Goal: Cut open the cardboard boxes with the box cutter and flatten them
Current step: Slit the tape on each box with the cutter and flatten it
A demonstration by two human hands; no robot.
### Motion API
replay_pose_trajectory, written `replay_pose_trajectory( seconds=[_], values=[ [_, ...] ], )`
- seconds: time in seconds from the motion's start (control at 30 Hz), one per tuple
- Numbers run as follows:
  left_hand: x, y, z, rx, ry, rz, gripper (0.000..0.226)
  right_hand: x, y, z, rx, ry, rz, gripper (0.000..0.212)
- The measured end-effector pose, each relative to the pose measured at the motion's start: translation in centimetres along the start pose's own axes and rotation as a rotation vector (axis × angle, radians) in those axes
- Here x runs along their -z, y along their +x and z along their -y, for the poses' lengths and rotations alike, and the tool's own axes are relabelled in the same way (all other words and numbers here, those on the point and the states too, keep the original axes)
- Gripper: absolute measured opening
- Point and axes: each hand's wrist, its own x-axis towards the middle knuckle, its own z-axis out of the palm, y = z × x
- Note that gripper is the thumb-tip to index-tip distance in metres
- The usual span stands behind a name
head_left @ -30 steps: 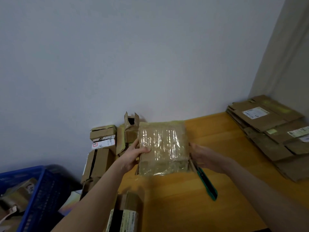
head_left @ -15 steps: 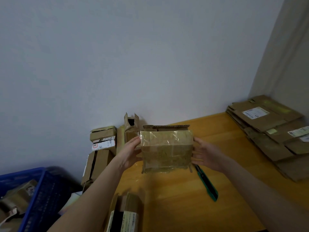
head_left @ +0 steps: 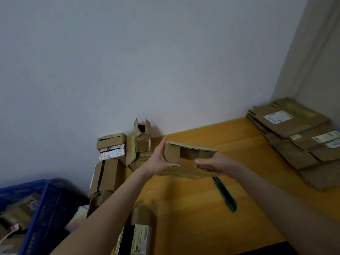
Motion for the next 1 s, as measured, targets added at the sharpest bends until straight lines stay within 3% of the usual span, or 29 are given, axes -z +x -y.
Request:
replay_pose_trajectory(
  seconds=[0.13,0.2,0.3,0.4,0.5,0.6,0.73,0.87,0.93,1.0],
  values=[
    [-1.2,0.2,-1.0,0.002,0.066,-0.09,0.121,-1.7,0.5,0.1,0.012,-0.081,-0.284,0.036],
    [-1.2,0.3,-1.2,0.059,0.059,-0.088,0.128,-2.0,0.3,0.3,0.042,-0.041,-0.308,0.021],
    [-0.4,0.5,-1.2,0.198,-0.05,-0.018,0.146,-1.5,0.3,0.0,0.056,0.087,-0.335,0.026],
    [-0.2,0.2,-1.0,0.337,-0.001,-0.02,0.122,-1.3,0.3,0.0,0.099,0.196,-0.385,0.022],
    [-0.8,-0.1,-0.6,0.435,0.027,-0.158,0.097,-1.4,-0.3,0.6,0.16,0.244,-0.402,0.024],
    [-0.6,-0.4,-0.4,0.361,0.018,-0.223,0.065,-1.2,-0.9,0.9,0.174,0.403,-0.354,0.019],
    [1.0,-1.3,-1.4,0.154,-0.061,-0.088,0.026,-0.3,-0.2,0.4,0.146,0.792,-0.275,0.028],
    [2.2,-2.3,-3.5,0.079,-0.236,-0.172,0.017,0.9,0.8,0.5,0.095,1.096,-0.254,0.04],
    [2.6,-2.7,-4.2,0.017,-0.299,-0.229,0.021,1.5,0.4,0.8,0.141,1.106,-0.153,0.041],
    [3.2,-3.2,-5.2,-0.015,-0.332,-0.278,0.021,2.3,-0.3,1.1,0.178,1.068,-0.02,0.06]
  ],
)
